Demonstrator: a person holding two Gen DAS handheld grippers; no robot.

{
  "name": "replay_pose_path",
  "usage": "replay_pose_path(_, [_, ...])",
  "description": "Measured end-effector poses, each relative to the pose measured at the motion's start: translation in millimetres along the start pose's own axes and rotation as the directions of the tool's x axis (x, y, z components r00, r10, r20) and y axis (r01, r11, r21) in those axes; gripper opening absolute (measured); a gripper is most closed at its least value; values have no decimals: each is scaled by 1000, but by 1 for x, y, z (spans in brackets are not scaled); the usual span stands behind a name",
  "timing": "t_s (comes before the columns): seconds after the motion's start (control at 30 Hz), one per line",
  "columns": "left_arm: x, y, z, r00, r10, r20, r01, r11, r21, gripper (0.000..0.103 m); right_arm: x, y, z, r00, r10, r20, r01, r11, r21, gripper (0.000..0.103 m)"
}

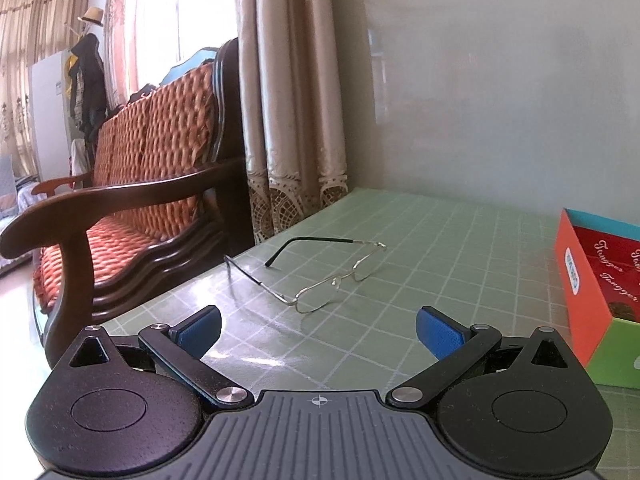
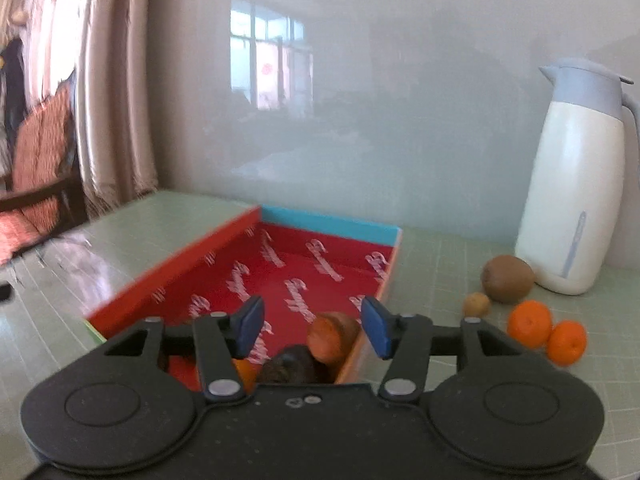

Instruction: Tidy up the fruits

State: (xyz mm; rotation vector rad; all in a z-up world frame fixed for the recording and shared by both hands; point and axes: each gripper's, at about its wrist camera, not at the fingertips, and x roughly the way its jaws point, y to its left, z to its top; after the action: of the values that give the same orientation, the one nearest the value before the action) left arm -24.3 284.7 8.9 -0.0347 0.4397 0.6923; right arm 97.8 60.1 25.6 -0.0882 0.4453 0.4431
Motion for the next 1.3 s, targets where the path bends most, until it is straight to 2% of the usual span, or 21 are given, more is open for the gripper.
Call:
replay_pose_path(0.1, [-1, -2, 1, 1000, -3, 0, 3, 1000, -1, 103, -7, -10, 3, 999, -29, 23, 28, 999, 35, 52])
replay_pose_path(0.27, [-3, -6, 1, 1000, -7, 2, 7, 1000, 5, 103, -13, -48, 3, 996, -86, -2, 84, 977, 195, 52])
replay_pose_path(0.37, [-3, -8, 3, 1000, -12, 8, 12, 1000, 0, 103, -17, -68, 2, 994, -110, -13, 110, 961, 254, 52])
replay_pose_path(0.93, [-22, -55, 11, 996, -80, 46, 78, 996, 43, 103, -49, -124, -7, 979, -203, -16, 200, 944, 263, 53])
replay_pose_path(1.3, [-38, -106, 17, 988, -143, 60, 138, 987, 84, 103, -77, -175, -16, 960, -278, -20, 271, 916, 297, 53])
